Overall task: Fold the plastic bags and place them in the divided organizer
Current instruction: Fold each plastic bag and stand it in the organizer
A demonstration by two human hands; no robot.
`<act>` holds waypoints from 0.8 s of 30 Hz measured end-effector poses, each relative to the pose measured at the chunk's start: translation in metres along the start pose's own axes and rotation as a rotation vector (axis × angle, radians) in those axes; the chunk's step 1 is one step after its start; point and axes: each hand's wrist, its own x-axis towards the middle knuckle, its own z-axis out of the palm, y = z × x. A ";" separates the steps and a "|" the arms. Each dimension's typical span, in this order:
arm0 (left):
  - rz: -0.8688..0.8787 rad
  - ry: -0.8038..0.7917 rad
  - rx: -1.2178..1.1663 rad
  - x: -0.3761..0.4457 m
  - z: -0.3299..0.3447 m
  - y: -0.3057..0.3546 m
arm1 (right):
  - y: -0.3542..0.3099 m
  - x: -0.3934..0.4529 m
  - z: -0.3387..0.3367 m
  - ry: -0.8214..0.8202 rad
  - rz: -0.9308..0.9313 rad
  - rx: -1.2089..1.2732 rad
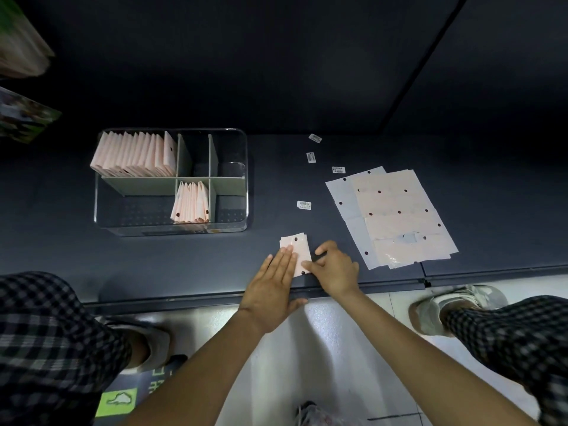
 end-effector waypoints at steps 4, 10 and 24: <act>-0.013 0.021 -0.030 0.000 -0.003 0.000 | -0.002 -0.001 0.000 -0.035 0.040 0.104; 0.019 0.359 -0.272 0.006 -0.025 -0.009 | -0.010 0.000 -0.019 -0.128 0.168 0.475; -0.071 0.237 -0.956 0.012 -0.111 -0.024 | -0.056 -0.015 -0.093 0.104 -0.732 -0.107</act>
